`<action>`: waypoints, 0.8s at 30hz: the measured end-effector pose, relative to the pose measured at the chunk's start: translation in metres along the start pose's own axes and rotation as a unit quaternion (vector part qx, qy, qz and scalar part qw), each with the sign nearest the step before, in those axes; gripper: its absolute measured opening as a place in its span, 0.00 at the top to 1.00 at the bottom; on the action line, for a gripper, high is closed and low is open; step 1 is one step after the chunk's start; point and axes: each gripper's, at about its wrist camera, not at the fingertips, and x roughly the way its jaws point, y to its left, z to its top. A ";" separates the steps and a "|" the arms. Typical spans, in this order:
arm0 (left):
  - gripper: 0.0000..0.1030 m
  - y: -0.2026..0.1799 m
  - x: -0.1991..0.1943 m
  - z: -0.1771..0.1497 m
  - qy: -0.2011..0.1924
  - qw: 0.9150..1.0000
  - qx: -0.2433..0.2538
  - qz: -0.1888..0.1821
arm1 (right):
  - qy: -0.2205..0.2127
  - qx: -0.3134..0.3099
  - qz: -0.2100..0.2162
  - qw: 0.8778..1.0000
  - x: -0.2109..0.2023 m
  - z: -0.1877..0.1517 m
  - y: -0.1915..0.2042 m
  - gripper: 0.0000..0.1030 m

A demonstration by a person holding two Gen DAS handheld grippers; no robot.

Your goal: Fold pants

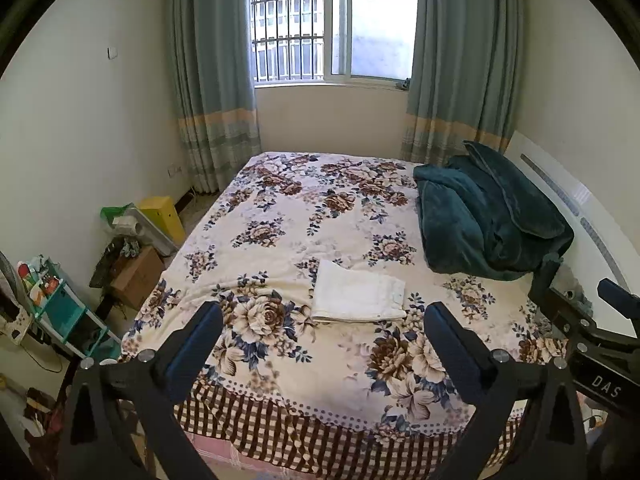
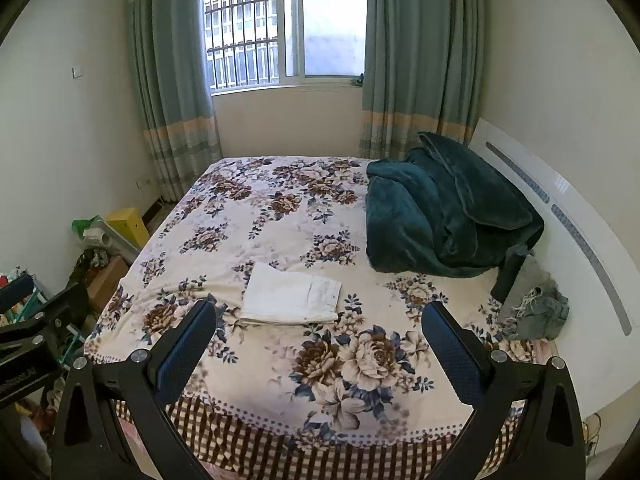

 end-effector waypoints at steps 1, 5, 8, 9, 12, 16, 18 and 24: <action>0.00 0.000 0.000 0.000 -0.001 1.000 0.000 0.002 | 0.000 0.000 -0.001 1.000 0.003 0.000 -0.001 0.00; 0.00 0.000 0.002 -0.003 0.003 1.000 -0.002 0.010 | 0.000 -0.004 -0.007 1.000 0.006 0.002 -0.003 0.00; 0.00 0.001 0.006 -0.004 0.006 1.000 -0.001 0.012 | 0.000 -0.006 -0.007 1.000 0.008 0.001 -0.002 0.00; 0.00 0.001 0.005 -0.004 0.007 1.000 -0.003 0.013 | 0.001 -0.009 -0.008 1.000 0.008 0.001 -0.001 0.00; 0.00 0.002 0.006 -0.006 0.014 1.000 -0.007 0.010 | 0.004 -0.013 -0.007 1.000 0.011 0.000 -0.001 0.00; 0.00 0.001 0.006 -0.007 0.019 1.000 -0.004 0.007 | 0.005 -0.014 -0.006 1.000 0.013 -0.001 -0.001 0.00; 0.00 0.001 0.006 -0.007 0.021 1.000 -0.002 0.006 | 0.006 -0.014 -0.004 1.000 0.013 -0.001 0.000 0.00; 0.00 -0.002 0.008 -0.005 0.023 1.000 0.005 0.007 | 0.008 -0.014 -0.003 1.000 0.014 -0.003 -0.001 0.00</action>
